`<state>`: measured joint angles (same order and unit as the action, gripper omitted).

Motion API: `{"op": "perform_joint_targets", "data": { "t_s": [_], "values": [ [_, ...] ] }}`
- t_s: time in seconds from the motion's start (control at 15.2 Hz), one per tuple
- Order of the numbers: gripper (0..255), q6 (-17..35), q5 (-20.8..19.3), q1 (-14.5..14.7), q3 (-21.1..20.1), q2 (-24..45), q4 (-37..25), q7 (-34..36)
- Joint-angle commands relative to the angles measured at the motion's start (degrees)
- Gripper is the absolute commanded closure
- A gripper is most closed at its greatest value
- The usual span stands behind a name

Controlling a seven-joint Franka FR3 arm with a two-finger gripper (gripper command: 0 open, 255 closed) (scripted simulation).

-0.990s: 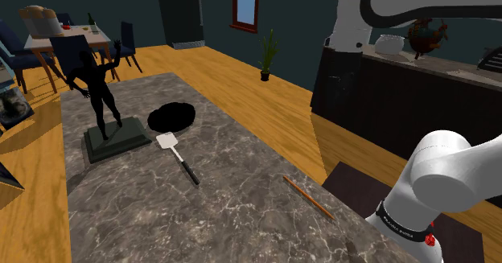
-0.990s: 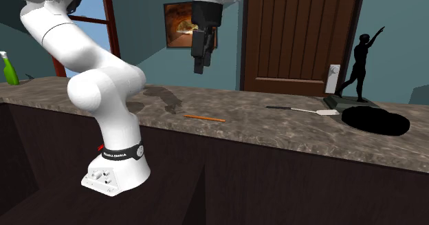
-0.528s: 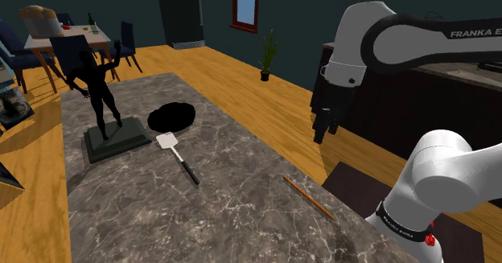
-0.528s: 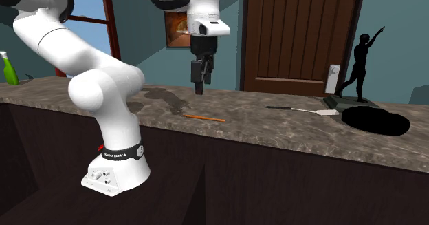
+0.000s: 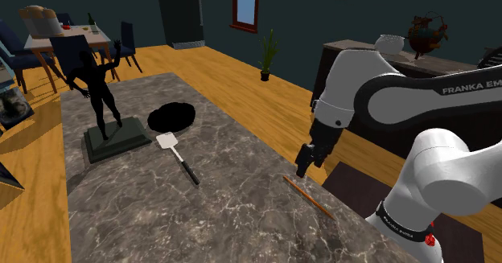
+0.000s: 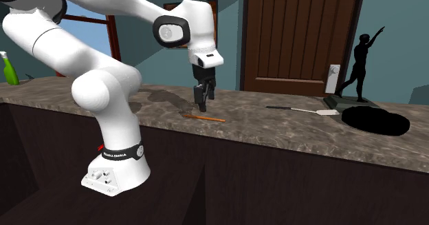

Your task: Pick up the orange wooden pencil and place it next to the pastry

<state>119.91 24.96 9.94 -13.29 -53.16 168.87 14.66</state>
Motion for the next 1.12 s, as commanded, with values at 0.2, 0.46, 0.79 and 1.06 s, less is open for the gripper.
{"op": "perform_joint_targets", "data": {
  "t_s": [0.2, 0.46, 0.79, 1.06],
  "values": [
    [0, 7.86, 4.35, 2.5, -2.85, 2.99, 3.16, 1.18],
    [0, 12.9, 6.46, 3.65, -4.03, 6.69, 4.47, 0.52],
    [0, 13.66, 6.78, 3.82, -4.19, 7.29, 4.63, 0.41],
    [255, 13.66, 6.78, 3.82, -4.19, 7.29, 4.62, 0.41]
  ]
}}
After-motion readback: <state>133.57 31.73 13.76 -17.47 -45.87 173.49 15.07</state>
